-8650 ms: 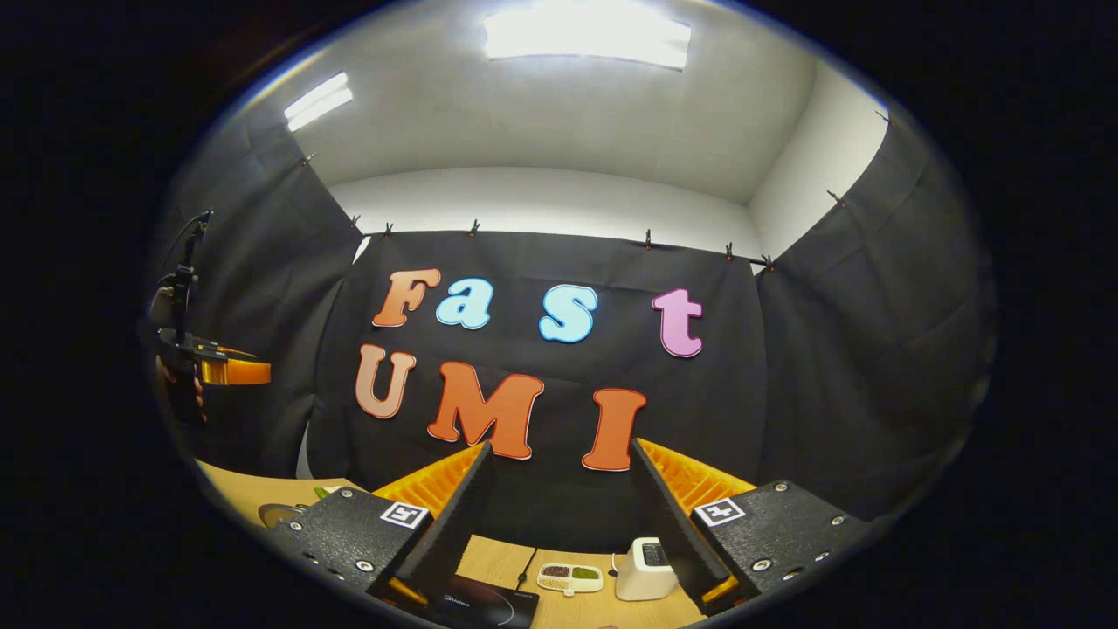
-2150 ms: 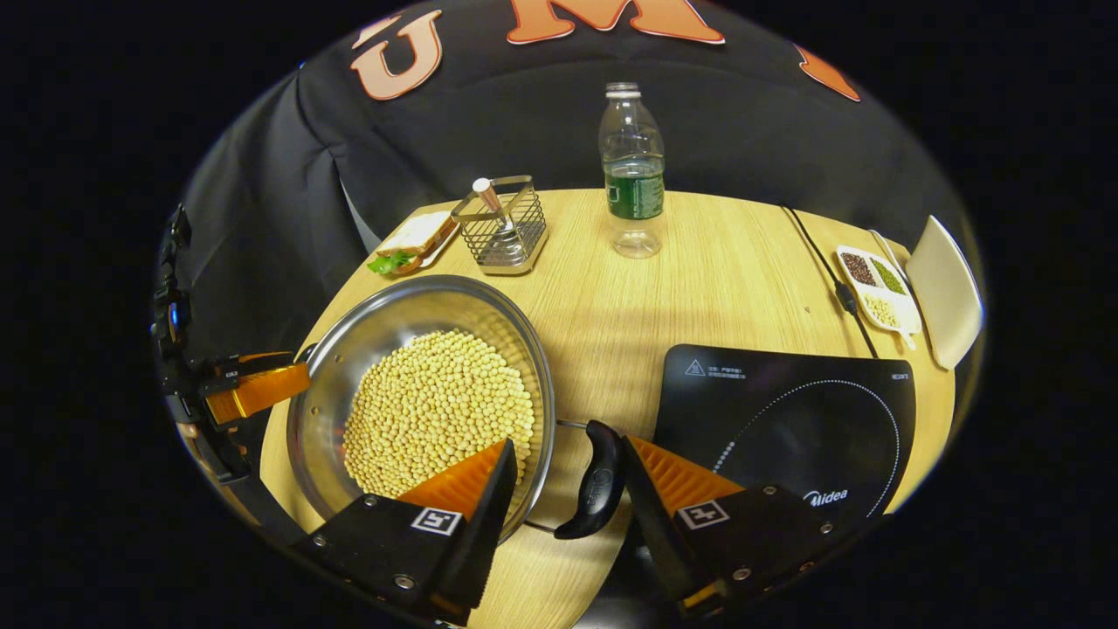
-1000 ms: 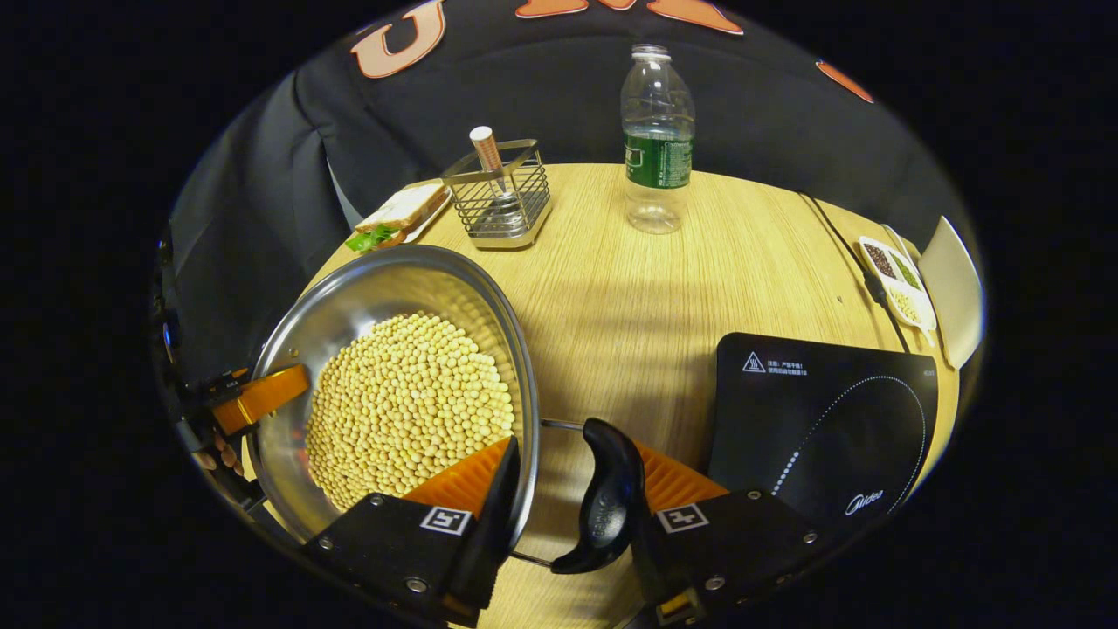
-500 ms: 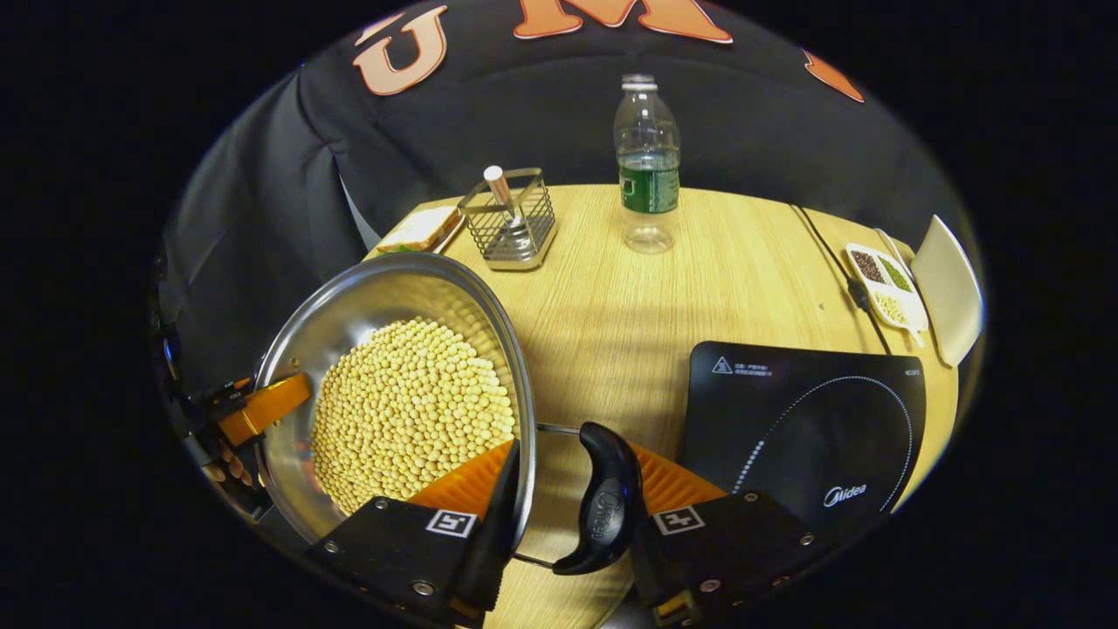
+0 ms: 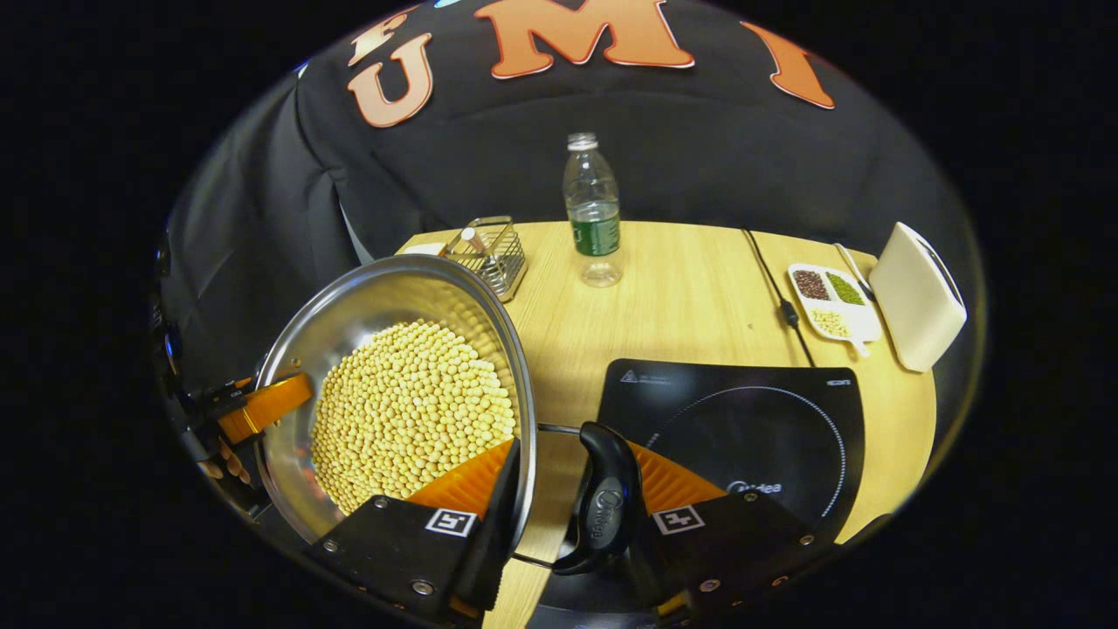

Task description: First push the handle of the pot to place it horizontally, then grasp the pot with both hands and set it on the induction cooktop.

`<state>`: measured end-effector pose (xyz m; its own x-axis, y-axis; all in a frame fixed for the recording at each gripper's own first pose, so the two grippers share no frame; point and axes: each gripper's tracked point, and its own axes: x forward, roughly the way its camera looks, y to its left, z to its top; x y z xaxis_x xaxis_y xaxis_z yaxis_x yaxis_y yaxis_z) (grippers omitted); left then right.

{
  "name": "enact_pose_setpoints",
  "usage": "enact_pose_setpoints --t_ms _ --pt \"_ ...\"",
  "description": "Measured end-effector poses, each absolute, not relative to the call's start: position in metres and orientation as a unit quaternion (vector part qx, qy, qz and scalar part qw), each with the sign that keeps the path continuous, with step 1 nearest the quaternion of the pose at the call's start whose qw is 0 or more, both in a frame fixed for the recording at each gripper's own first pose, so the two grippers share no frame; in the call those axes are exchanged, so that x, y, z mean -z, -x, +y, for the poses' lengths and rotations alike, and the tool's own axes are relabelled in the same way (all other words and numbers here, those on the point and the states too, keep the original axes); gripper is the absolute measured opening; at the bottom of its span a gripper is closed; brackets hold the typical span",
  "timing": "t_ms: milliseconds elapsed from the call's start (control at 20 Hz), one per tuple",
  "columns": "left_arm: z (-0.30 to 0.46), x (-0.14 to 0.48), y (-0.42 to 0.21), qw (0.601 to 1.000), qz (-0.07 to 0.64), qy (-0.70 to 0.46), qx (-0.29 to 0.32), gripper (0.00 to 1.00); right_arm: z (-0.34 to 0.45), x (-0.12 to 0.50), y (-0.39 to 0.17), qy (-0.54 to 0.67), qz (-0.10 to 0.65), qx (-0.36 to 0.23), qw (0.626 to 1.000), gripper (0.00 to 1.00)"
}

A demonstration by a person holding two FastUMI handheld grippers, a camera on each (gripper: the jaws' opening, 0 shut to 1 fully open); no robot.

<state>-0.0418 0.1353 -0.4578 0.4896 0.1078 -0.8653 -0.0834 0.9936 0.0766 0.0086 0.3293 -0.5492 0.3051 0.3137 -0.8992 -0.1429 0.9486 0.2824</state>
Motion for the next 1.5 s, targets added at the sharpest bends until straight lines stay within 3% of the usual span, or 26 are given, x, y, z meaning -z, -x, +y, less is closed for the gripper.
enact_pose_setpoints --t_ms 100,150,450,500,550,850,1050,1100,1150,1500 --pt "0.118 0.447 0.036 0.868 0.495 -0.017 -0.045 0.54 0.328 0.547 -0.007 -0.078 0.565 -0.133 0.811 0.54" --pt "0.107 0.444 0.032 0.87 0.492 -0.018 -0.039 0.54 0.329 0.548 -0.004 -0.08 0.562 -0.128 0.813 0.59" --pt "0.042 0.443 0.014 0.875 0.484 -0.02 -0.005 0.54 0.33 0.545 0.006 -0.083 0.554 -0.094 0.823 0.59" --pt "0.031 0.446 0.011 0.875 0.484 -0.019 0.001 0.54 0.331 0.545 0.007 -0.084 0.553 -0.088 0.824 0.54" --pt "0.02 0.447 0.009 0.874 0.485 -0.018 0.006 0.54 0.332 0.544 0.009 -0.084 0.554 -0.082 0.824 0.59" --pt "-0.046 0.458 -0.002 0.871 0.488 -0.022 0.041 0.54 0.331 0.536 0.014 -0.091 0.553 -0.047 0.827 0.59" --pt "-0.085 0.468 -0.008 0.867 0.494 -0.024 0.06 0.54 0.333 0.537 0.017 -0.101 0.557 -0.028 0.824 0.59" --pt "-0.092 0.471 -0.01 0.866 0.495 -0.026 0.064 0.54 0.333 0.536 0.017 -0.101 0.557 -0.023 0.824 0.54" --pt "-0.099 0.472 -0.008 0.866 0.496 -0.025 0.067 0.54 0.333 0.535 0.019 -0.1 0.557 -0.021 0.824 0.58" --pt "-0.129 0.499 0.005 0.851 0.518 -0.025 0.081 0.54 0.342 0.538 0.022 -0.101 0.575 -0.01 0.812 0.59"
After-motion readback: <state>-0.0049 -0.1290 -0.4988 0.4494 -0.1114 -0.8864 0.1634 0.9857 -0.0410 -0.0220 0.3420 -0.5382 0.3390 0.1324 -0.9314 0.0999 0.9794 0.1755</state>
